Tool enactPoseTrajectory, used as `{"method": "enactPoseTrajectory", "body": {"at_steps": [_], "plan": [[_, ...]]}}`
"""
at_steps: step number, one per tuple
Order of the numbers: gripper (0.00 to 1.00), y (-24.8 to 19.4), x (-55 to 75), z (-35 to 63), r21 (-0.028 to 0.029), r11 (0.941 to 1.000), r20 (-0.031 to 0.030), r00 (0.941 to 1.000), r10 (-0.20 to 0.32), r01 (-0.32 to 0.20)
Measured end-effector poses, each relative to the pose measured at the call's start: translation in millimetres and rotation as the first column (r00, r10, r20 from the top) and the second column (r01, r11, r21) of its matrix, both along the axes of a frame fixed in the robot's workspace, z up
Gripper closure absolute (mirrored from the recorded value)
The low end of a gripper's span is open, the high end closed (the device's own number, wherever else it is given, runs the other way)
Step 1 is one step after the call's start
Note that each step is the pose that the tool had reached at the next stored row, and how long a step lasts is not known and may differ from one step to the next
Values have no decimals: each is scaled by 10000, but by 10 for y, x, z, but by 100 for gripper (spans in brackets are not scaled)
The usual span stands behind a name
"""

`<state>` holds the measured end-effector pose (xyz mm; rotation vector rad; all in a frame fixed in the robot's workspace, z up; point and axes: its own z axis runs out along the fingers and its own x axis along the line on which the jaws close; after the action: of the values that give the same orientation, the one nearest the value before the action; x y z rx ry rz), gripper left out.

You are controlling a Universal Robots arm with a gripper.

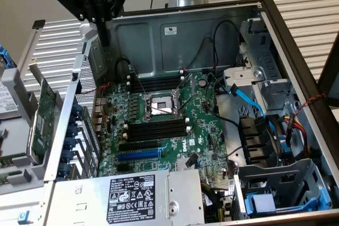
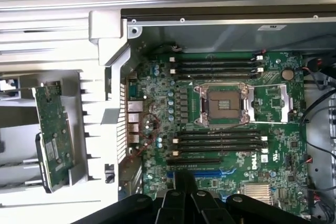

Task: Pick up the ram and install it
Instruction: 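Reach for the ram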

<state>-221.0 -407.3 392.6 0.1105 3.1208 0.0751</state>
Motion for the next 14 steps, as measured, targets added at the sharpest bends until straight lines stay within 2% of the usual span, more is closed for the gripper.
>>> {"method": "enactPoseTrajectory", "body": {"at_steps": [8, 14], "plan": [[89, -61, -363, 0, 18, 10000, -2, 10000, -1, 1], [89, -90, -634, -3, 23, 10000, -2, 10000, -1, 1]]}}
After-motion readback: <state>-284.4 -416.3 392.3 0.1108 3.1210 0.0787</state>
